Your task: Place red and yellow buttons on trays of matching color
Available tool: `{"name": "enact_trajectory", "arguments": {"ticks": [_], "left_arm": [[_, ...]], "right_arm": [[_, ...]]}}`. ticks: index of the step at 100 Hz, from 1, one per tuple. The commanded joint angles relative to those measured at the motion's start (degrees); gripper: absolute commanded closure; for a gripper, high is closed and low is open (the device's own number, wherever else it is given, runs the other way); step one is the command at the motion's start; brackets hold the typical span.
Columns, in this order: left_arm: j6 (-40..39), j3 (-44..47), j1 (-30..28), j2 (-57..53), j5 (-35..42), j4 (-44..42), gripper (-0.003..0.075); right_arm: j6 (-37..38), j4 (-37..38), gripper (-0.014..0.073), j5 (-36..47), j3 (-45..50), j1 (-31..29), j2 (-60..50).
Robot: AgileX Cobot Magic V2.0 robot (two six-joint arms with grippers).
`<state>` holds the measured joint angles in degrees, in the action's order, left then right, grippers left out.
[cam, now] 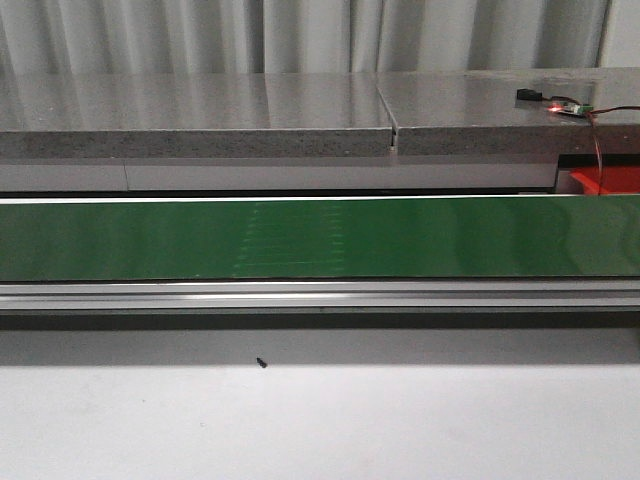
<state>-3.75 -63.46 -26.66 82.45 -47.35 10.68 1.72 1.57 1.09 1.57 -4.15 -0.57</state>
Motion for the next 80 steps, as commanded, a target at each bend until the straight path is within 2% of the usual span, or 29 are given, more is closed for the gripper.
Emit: {"name": "enact_trajectory", "arguments": {"ticks": [1, 40, 61, 70, 80], "left_arm": [[-0.5, -3.9, 1.9, -0.2, 1.3, 0.7, 0.05], [-0.5, -10.9, 8.1, 8.7, -1.3, 0.9, 0.05], [-0.5, -11.9, 9.1, 12.6, -2.2, 1.0, 0.0484], [-0.5, -11.9, 9.1, 13.0, -2.2, 1.0, 0.0395], [-0.5, -12.8, 9.1, 13.0, -2.8, 1.3, 0.0203]], "right_arm": [[-0.2, 0.7, 0.066, 4.2, -0.8, 0.2, -1.2], [-0.2, 0.7, 0.066, 4.2, -0.8, 0.2, -1.2], [-0.2, 0.7, 0.066, 4.2, -0.8, 0.2, -1.2], [-0.2, 0.7, 0.066, 4.2, -0.8, 0.2, -1.2], [-0.2, 0.7, 0.066, 4.2, -0.8, 0.2, -1.2]]}}
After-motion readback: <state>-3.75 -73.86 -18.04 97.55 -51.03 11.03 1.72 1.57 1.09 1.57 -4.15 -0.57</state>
